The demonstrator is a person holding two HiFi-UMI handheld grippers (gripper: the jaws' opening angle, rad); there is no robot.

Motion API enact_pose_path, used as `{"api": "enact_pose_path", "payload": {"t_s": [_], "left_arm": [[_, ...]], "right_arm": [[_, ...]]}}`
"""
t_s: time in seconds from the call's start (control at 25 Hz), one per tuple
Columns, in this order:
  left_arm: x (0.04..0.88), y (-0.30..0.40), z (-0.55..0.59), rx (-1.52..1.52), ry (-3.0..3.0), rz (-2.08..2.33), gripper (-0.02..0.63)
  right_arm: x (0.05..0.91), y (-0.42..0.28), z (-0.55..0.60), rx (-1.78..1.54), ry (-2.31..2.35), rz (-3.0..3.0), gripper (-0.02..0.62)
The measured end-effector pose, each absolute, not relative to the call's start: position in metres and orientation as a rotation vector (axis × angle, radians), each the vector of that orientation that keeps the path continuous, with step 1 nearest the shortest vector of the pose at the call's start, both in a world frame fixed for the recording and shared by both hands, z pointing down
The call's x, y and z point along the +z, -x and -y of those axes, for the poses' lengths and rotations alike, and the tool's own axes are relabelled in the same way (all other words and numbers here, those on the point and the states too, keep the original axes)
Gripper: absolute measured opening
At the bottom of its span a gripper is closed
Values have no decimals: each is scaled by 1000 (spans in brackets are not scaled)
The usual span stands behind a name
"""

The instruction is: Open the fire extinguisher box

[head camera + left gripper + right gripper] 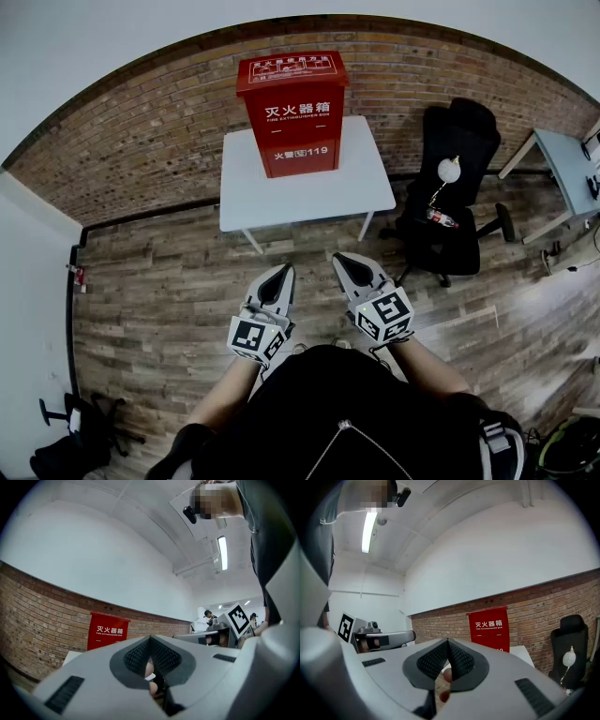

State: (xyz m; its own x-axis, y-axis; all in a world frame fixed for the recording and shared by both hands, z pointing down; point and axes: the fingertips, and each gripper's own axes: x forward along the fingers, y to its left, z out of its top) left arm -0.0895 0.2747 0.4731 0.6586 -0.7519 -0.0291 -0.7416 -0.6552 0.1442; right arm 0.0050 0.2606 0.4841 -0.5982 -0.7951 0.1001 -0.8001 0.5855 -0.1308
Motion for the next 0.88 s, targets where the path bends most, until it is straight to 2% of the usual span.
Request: {"api": "enact_pose_path", "payload": {"t_s": [0.88], "left_arm": [[480,87,-268,-153,-2710,1216,49]], "right_arm": [[489,-9,-255,271,-1373,2781,18]]}}
